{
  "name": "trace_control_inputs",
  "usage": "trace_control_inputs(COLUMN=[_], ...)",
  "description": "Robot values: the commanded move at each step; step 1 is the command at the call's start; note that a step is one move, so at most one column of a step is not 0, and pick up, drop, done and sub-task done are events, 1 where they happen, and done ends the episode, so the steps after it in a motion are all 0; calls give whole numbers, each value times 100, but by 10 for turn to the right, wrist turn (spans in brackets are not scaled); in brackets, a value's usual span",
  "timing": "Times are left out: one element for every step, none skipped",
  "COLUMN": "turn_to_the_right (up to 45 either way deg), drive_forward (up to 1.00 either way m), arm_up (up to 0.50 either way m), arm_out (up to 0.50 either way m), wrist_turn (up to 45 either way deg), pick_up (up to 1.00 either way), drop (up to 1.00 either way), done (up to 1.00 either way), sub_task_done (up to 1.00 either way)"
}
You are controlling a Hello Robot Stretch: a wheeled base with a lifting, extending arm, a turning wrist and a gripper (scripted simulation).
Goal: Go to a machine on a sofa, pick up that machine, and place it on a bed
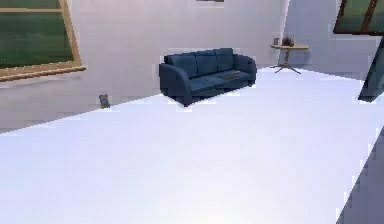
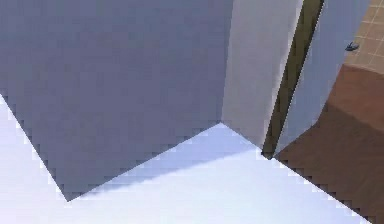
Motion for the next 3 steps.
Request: trace_control_inputs(turn_to_the_right=[0, 0, 30], drive_forward=[100, 100, 0], arm_up=[0, 0, 0], arm_out=[0, 0, 0], wrist_turn=[0, 0, 0], pick_up=[0, 0, 0], drop=[0, 0, 0], done=[0, 0, 0], sub_task_done=[0, 0, 0])
